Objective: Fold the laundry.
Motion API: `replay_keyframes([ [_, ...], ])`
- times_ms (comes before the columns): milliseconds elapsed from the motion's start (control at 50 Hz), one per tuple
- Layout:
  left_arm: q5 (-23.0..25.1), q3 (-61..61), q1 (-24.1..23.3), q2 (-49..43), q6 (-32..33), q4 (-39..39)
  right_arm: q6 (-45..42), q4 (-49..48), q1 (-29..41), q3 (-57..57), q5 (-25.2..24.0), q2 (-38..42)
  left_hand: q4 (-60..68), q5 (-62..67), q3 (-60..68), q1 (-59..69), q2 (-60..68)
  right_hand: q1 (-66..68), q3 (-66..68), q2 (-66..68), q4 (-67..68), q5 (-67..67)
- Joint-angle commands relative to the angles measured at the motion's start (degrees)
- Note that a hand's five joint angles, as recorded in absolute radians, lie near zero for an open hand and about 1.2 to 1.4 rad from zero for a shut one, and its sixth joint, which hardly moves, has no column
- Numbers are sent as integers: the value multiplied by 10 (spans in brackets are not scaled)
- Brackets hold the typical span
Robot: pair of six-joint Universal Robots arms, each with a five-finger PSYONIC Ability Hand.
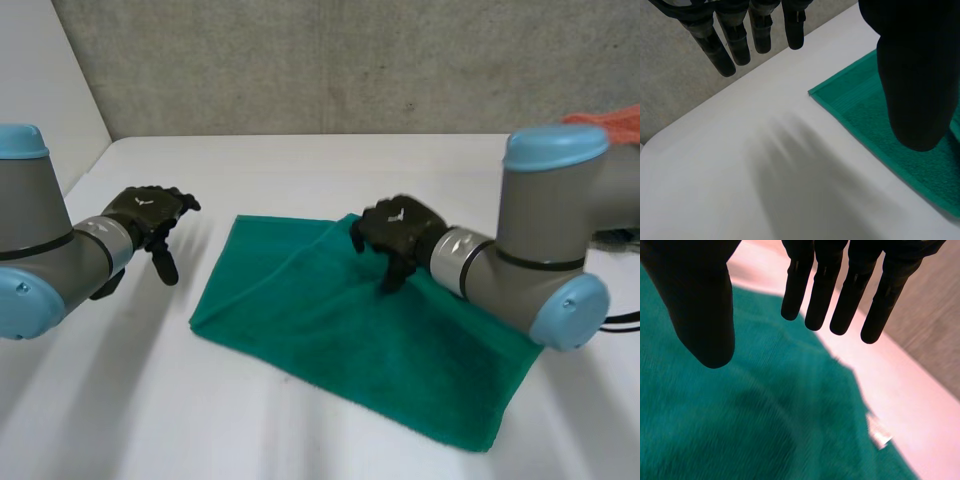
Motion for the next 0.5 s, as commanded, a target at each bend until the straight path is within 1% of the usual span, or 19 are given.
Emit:
replay_keyframes([
  [20,-2,-14,-13,12,-2,4,-43,-26,1,-27,2,80,-14,-26,-21,-23,-17,-3,3,-10,5,15],
  [120,-4,-17,-15,9,0,8,-42,-63,3,-42,9,116,-14,-26,-21,-23,-17,12,18,5,20,30],
  [160,-4,-17,-15,7,0,8,-42,-73,4,-49,14,127,-14,-26,-21,-23,-17,45,52,38,54,64],
  [180,-5,-18,-14,6,0,8,-42,-79,4,-57,19,135,-14,-26,-21,-23,-17,150,157,144,159,169],
  [220,-6,-18,-12,6,0,8,-40,-82,3,-61,25,136,-14,-26,-21,-23,-17,413,419,406,421,431],
  [300,-3,-22,-6,10,0,9,-25,-84,1,-52,41,110,-14,-26,-21,-23,-17,414,421,407,422,433],
  [340,-2,-22,-3,10,0,8,-5,-94,4,-33,43,73,-14,-26,-21,-23,-17,414,421,407,422,433],
  [380,-2,-20,0,10,1,9,11,-103,5,-21,42,40,-14,-26,-21,-23,-17,414,421,407,422,433],
  [400,0,-18,2,9,1,8,29,-107,4,-11,41,6,-14,-26,-21,-23,-17,414,421,407,422,433],
  [500,9,-10,12,-1,9,8,88,-105,6,15,21,-61,-14,-26,-21,-23,-17,414,421,407,422,433],
])
